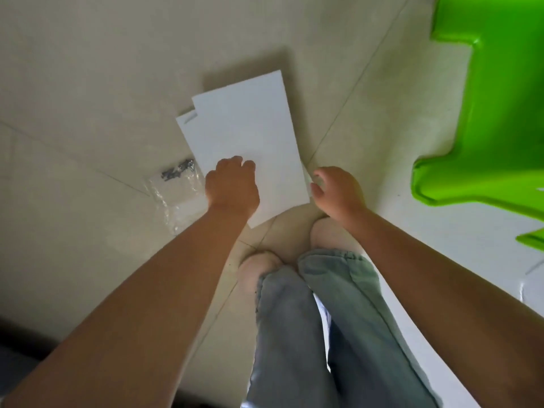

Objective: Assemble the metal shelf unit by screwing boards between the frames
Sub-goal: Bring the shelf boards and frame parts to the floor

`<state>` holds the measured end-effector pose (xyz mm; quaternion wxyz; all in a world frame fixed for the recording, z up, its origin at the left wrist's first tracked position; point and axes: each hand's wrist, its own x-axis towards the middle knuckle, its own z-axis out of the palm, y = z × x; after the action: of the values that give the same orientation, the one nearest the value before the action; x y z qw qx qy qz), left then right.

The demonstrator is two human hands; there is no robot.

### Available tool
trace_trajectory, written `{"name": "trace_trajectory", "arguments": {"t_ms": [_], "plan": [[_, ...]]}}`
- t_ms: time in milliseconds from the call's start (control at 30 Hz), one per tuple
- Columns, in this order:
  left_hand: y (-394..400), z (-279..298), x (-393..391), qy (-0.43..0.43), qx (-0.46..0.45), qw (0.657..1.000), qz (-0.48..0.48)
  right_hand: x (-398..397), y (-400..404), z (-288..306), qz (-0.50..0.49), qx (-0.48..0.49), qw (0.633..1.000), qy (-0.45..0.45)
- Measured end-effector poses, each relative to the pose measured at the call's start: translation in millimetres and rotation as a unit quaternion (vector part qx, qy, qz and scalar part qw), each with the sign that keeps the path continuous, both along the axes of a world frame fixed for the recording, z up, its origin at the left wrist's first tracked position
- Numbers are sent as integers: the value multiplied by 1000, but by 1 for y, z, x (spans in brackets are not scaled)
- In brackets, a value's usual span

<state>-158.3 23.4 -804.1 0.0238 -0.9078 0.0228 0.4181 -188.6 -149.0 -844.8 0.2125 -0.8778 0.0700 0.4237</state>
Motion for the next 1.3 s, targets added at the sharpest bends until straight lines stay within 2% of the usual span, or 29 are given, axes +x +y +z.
{"name": "trace_trajectory", "arguments": {"t_ms": [167, 267, 400, 500, 600, 667, 767, 933, 1067, 1300], "plan": [[-55, 78, 12, -65, -11, 978, -196, 1, -33, 93, -68, -43, 992, -102], [-85, 121, 18, -107, -51, 966, -228, 0, -45, 135, -122, -48, 978, -162], [-134, 192, 8, -125, -101, 930, -332, -30, -77, 205, -208, -82, 960, -167], [-158, 231, -13, -123, -97, 897, -413, -68, -90, 246, -292, -110, 928, -202], [-178, 263, -53, -119, -104, 864, -478, -119, -103, 280, -373, -138, 897, -193], [-188, 277, -83, -173, -128, 811, -544, -161, -111, 300, -435, -158, 866, -189], [-213, 296, -127, -198, -121, 736, -636, -231, -122, 323, -508, -184, 822, -181], [-274, 318, -225, -249, -178, 629, -715, -359, -145, 353, -608, -240, 738, -166], [-323, 330, -330, -257, -243, 541, -763, -466, -163, 374, -672, -270, 670, -164], [-386, 352, -546, -224, -308, 457, -804, -672, -185, 410, -748, -304, 566, -166]]}}
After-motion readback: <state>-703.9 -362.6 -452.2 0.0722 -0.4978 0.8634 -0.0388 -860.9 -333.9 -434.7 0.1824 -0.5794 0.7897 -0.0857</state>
